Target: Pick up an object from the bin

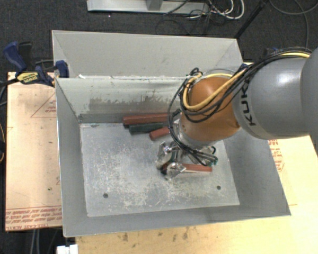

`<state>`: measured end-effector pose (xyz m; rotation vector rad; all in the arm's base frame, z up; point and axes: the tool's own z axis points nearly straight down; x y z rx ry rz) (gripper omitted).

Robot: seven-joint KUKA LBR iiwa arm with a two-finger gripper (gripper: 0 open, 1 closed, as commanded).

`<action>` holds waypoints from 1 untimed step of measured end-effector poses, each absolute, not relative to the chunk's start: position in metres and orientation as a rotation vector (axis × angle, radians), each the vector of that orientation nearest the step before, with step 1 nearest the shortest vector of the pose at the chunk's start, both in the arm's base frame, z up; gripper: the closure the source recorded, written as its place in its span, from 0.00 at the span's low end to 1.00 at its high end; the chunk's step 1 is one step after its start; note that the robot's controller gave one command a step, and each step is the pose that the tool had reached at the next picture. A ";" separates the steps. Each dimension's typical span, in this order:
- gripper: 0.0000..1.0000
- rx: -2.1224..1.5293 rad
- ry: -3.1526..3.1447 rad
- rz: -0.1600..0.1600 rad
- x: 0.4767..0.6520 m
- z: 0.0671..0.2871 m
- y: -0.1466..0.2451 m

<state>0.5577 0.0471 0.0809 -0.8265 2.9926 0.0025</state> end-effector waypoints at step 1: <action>1.00 -0.826 2.993 0.003 0.558 0.081 0.047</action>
Offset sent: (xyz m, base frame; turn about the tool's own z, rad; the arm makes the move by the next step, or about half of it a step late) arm -0.0316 -0.0210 0.1871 -0.0040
